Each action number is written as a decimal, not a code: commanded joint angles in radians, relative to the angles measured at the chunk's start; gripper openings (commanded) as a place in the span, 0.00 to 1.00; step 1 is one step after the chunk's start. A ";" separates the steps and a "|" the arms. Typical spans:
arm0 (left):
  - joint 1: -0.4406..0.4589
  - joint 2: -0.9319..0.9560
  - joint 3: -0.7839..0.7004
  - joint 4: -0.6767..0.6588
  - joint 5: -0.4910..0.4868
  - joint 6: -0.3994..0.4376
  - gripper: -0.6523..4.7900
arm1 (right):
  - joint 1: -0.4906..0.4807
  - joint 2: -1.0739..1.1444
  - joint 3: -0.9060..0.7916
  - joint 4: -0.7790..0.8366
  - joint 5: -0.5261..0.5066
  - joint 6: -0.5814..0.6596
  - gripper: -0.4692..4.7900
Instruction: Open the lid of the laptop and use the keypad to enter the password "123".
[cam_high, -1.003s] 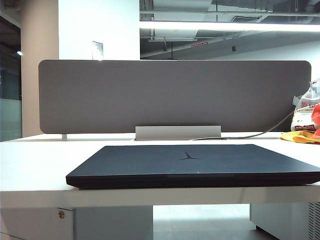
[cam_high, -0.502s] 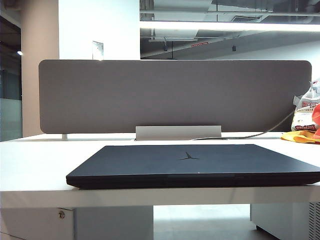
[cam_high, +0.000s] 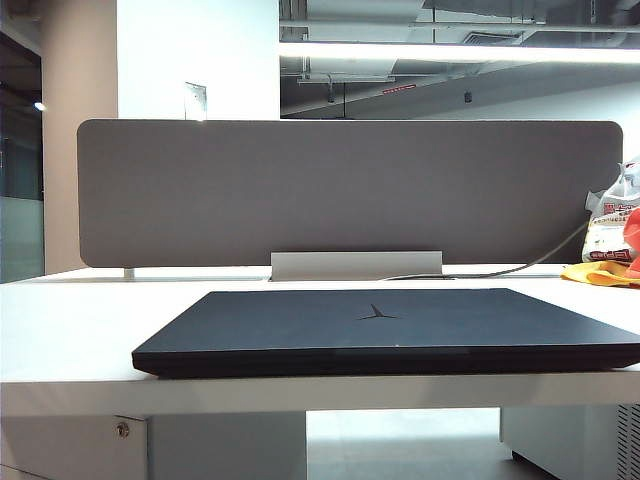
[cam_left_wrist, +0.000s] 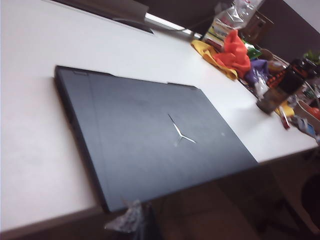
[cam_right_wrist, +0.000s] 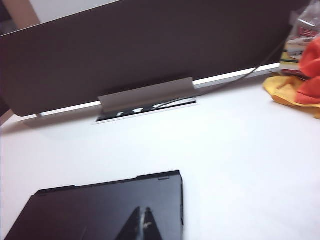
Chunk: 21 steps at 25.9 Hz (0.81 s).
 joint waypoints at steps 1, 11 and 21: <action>-0.047 0.011 0.071 -0.018 -0.051 -0.005 0.11 | 0.000 0.086 0.068 -0.006 -0.047 -0.004 0.08; -0.113 0.511 0.583 -0.204 -0.011 0.246 0.11 | 0.056 0.162 0.095 -0.118 -0.052 -0.003 0.08; -0.280 0.711 0.901 -0.400 -0.143 0.373 0.11 | 0.061 0.174 0.003 -0.143 -0.078 0.086 0.08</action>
